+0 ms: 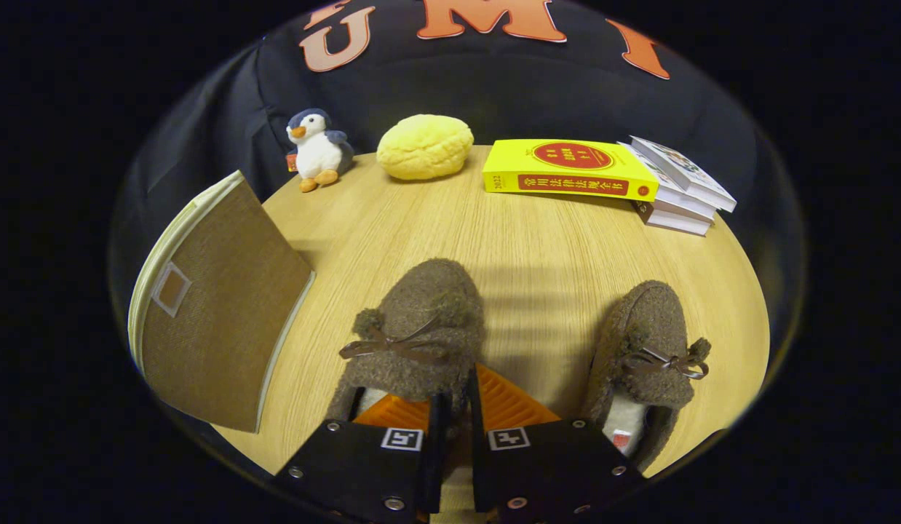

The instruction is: Open the storage box then place both shoes into the box .Put the left shoe in first, then the right shoe, with the right side of both shoes facing outward in a uniform manner.

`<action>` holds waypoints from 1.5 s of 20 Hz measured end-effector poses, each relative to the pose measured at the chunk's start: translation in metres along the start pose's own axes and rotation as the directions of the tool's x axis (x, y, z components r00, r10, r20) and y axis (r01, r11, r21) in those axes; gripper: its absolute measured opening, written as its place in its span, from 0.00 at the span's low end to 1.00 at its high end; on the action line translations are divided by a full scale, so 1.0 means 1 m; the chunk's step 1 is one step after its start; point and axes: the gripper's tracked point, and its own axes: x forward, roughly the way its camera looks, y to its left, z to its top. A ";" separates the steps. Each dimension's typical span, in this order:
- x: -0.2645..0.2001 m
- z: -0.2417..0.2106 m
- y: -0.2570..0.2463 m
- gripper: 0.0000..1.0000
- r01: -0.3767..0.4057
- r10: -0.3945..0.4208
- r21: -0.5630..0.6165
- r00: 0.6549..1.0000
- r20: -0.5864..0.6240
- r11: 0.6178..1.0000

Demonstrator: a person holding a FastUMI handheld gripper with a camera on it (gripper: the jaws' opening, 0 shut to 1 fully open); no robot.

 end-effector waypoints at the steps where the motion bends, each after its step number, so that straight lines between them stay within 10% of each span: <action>1: -0.001 0.000 0.000 0.15 0.003 -0.003 0.020 1.000 -0.001 1.000; 17: -0.149 0.131 0.165 0.04 -0.165 0.150 0.115 0.980 0.128 0.980; 24: -0.106 0.107 0.275 0.04 -0.214 0.214 0.074 0.977 0.006 0.974; 30: -0.042 0.058 0.308 0.04 -0.116 0.117 0.018 0.977 -0.180 0.993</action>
